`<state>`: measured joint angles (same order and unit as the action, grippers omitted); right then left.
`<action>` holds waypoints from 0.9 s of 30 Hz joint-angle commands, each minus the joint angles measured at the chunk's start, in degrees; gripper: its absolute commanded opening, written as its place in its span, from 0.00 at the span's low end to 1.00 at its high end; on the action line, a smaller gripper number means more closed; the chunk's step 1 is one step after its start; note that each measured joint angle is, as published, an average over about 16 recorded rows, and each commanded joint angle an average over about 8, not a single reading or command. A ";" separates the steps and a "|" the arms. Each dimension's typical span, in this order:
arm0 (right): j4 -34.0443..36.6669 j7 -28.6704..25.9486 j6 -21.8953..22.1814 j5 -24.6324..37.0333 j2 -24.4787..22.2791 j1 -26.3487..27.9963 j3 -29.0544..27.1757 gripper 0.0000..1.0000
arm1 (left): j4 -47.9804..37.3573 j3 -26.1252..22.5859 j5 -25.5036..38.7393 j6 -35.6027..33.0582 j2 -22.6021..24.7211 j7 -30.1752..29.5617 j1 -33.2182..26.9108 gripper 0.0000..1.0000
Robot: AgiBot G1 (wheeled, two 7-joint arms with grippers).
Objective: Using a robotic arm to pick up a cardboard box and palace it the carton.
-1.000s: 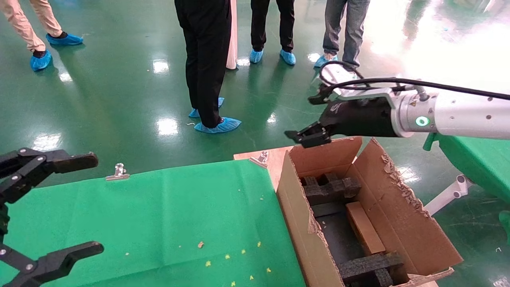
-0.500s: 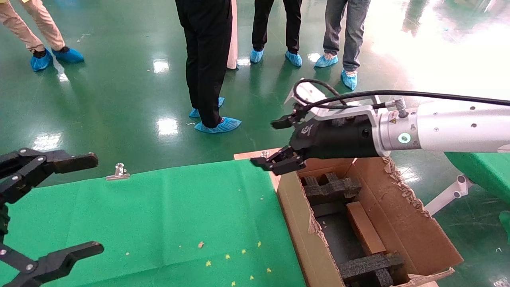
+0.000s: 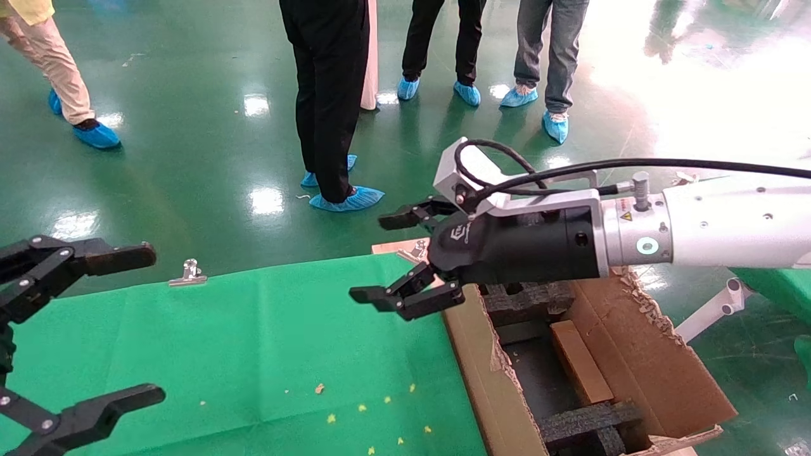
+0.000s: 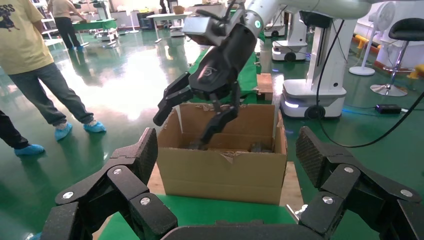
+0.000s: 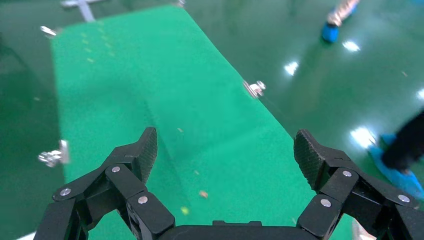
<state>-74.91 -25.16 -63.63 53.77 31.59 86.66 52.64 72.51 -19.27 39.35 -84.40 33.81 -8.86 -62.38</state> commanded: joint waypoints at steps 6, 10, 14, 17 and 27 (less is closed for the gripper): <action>0.30 3.23 -4.95 -2.67 0.77 -5.63 -8.21 1.00 | 0.00 -0.01 0.00 0.00 0.00 0.00 0.00 1.00; 0.47 5.06 -7.75 -4.18 1.20 -8.81 -12.86 1.00 | 0.00 -0.01 -0.01 0.00 0.00 0.00 0.00 1.00; 0.64 6.91 -10.58 -5.71 1.64 -12.03 -17.56 1.00 | 0.00 -0.01 -0.01 0.00 0.00 0.01 0.00 1.00; 0.76 8.27 -12.67 -6.84 1.97 -14.41 -21.03 1.00 | 0.00 -0.01 -0.01 0.01 -0.01 0.01 0.00 1.00; 1.25 13.60 -20.86 -11.26 3.24 -23.75 -34.68 1.00 | 0.00 -0.02 -0.02 0.01 -0.01 0.01 0.00 1.00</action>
<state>-73.74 -12.48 -83.12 43.25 34.62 64.47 20.24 72.51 -19.29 39.34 -84.39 33.80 -8.85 -62.38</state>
